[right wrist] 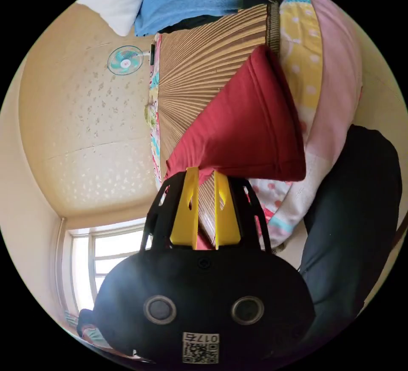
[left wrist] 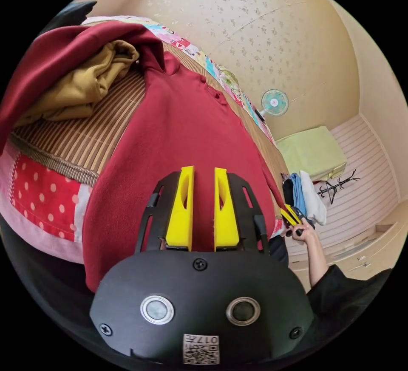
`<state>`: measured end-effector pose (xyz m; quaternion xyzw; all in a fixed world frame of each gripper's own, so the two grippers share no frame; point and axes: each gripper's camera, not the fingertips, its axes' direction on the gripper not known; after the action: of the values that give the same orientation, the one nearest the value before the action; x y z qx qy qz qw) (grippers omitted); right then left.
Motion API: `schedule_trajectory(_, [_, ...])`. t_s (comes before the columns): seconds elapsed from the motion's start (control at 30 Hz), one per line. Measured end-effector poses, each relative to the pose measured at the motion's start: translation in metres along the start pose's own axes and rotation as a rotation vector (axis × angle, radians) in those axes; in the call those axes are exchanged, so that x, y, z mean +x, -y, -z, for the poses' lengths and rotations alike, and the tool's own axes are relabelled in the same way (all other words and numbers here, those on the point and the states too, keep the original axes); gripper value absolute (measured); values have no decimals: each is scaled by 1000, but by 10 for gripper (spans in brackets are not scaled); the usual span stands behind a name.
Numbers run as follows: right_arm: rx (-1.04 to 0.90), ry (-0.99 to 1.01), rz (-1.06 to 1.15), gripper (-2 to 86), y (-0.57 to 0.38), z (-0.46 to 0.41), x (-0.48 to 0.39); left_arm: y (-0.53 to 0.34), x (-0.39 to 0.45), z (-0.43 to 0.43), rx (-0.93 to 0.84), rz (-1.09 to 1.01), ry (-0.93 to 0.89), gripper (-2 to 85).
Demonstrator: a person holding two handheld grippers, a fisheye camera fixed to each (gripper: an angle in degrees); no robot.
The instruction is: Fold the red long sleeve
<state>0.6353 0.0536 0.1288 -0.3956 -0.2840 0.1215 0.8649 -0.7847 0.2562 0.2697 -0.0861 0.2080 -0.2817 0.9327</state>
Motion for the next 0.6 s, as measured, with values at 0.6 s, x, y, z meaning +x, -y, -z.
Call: schedule_trajectory(0.6, [-594, -582, 1303, 26, -373, -435, -259, -31, 1, 7, 82, -119, 54, 4])
